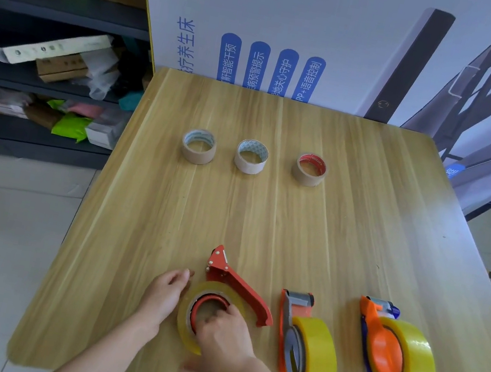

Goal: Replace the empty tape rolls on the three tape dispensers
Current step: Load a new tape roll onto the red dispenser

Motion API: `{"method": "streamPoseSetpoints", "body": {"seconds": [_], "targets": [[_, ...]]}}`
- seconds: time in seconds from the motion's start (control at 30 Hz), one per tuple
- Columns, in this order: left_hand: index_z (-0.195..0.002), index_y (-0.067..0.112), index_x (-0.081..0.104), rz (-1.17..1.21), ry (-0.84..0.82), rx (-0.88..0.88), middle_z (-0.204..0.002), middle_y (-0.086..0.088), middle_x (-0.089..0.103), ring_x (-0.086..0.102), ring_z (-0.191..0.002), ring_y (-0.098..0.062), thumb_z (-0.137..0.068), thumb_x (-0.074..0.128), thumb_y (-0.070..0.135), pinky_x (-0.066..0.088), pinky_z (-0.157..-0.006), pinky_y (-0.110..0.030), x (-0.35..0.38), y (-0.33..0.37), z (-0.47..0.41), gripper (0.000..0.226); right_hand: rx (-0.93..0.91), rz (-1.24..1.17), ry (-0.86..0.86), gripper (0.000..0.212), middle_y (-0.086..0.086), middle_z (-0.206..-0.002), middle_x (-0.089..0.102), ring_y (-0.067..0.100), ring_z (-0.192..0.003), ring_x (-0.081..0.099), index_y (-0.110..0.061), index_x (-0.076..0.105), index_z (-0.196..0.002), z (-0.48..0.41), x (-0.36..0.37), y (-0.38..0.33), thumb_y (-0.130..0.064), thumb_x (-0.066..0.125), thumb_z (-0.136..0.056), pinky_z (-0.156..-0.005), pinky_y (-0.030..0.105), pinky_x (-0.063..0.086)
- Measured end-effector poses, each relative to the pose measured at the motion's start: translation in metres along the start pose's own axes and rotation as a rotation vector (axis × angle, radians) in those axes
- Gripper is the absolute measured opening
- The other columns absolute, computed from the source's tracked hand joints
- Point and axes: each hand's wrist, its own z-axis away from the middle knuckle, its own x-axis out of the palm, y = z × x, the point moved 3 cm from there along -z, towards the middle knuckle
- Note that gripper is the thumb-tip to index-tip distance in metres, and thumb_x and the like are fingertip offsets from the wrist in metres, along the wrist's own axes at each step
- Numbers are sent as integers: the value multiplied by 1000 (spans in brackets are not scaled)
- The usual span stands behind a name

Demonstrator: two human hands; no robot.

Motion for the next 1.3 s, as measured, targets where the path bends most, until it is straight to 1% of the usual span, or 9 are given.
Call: {"method": "streamPoseSetpoints", "body": {"seconds": [0.17, 0.23, 0.37, 0.5, 0.7, 0.83, 1.0, 1.13, 1.3], "targets": [[-108, 19, 66, 287, 7, 5, -110, -3, 66, 59, -104, -21, -92, 43, 53, 42, -93, -41, -16, 14, 5, 44, 49, -387, 154, 27, 0, -64, 47, 23, -64, 46, -15, 45, -69, 3, -30, 7, -33, 63, -79, -67, 30, 28], [-116, 21, 61, 373, -30, 14, -114, -2, 64, 57, -110, -22, -85, 42, 61, 42, -96, -43, -21, 26, 7, 55, 89, -725, 181, 26, 9, -65, 55, 19, -65, 49, -9, 53, -70, 7, -51, 16, -28, 66, -82, -61, 36, 34], [-120, 19, 57, 552, -162, 38, -114, -6, 66, 59, -111, -27, -72, 53, 65, 39, -104, -53, -26, 58, 9, 67, 8, -1367, 105, 22, 19, -108, 71, 18, -92, 66, -6, 69, -110, 20, -85, 21, -16, 66, -91, -87, 35, 54], [-126, 12, 55, 675, -205, 121, -122, -22, 61, 55, -116, -38, -74, 66, 50, 35, -107, -58, -39, 97, 18, 66, -110, -1547, 132, 28, 9, -107, 69, 17, -97, 64, -5, 64, -118, 26, -108, 11, -9, 62, -90, -86, 26, 53], [-121, 16, 57, 652, -105, 531, -113, -8, 68, 61, -106, -27, -79, 65, 31, 47, -93, -43, -56, 156, 52, 46, -70, -1543, 316, 20, -16, -94, 71, -4, -88, 62, -26, 63, -110, 26, -142, 0, -16, 50, -99, -77, 10, 47], [-111, 22, 62, 584, -131, 710, -107, 2, 71, 64, -101, -14, -82, 60, 23, 51, -86, -28, -59, 185, 78, 28, -41, -1511, 466, 17, -16, -89, 68, -3, -85, 60, -32, 63, -104, 28, -161, -4, -31, 49, -94, -74, 10, 47], [-113, 22, 61, 541, -138, 787, -111, 0, 71, 65, -105, -15, -84, 60, 21, 53, -82, -25, -63, 203, 97, 30, 60, -1249, 678, 41, -7, -84, 70, 4, -74, 65, -38, 57, -94, 31, -184, -13, -43, 82, -63, -66, 25, 55], [-113, 20, 61, 581, -105, 779, -110, 0, 71, 64, -106, -17, -79, 63, 23, 49, -90, -32, -68, 210, 107, 34, 123, -1077, 840, 26, 2, -69, 65, 8, -55, 58, -30, 56, -86, 34, -196, -14, -36, 72, -66, -49, 29, 48], [-107, 19, 62, 594, -58, 772, -101, 2, 73, 64, -100, -18, -91, 56, 12, 50, -88, -35, -74, 222, 114, 19, 78, -954, 973, 34, -5, -72, 63, 8, -67, 59, -32, 53, -97, 41, -196, -19, -44, 72, -71, -53, 19, 44]]}}
